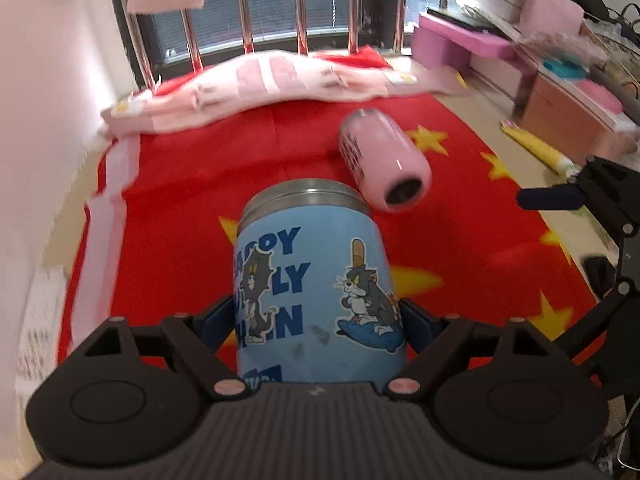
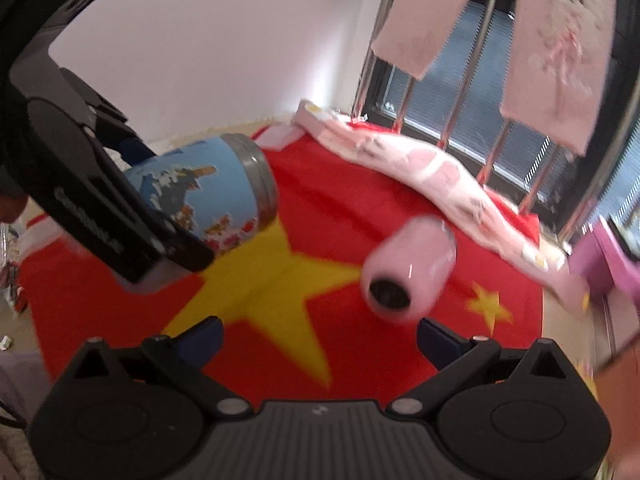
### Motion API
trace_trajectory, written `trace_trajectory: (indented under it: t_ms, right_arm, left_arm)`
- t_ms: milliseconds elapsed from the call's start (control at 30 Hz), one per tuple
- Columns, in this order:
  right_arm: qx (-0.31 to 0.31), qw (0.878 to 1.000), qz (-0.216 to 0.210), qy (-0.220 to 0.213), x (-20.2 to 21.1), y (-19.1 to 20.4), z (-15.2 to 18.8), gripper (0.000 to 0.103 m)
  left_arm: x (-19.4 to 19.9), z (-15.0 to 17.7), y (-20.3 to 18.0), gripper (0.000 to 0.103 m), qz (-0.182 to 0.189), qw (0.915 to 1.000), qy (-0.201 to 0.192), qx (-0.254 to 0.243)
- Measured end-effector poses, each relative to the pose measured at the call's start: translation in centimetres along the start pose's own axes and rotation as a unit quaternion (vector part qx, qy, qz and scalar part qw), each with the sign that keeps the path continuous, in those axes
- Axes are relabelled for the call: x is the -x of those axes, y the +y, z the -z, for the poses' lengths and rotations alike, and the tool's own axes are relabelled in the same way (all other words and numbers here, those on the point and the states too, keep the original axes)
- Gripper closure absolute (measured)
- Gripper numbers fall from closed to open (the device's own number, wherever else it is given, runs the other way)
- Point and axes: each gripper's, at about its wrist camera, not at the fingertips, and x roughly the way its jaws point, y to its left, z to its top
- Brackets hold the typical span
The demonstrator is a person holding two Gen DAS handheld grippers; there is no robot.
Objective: Flip cup upright
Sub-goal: 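Close the left tool around the light-blue cup's body, then lift the light-blue cup with the left tool and rotate it upright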
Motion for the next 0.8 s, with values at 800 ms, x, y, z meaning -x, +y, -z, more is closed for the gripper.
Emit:
trace_trajectory:
  t_ms: [800]
  right_arm:
    - [-0.116, 0.992, 0.039, 0.002, 3.9, 3.0, 8.5, 0.0]
  left_arm:
    - [1.1, 7.6, -0.7, 0.0, -0.006, 0.9983, -0.053, 0.025]
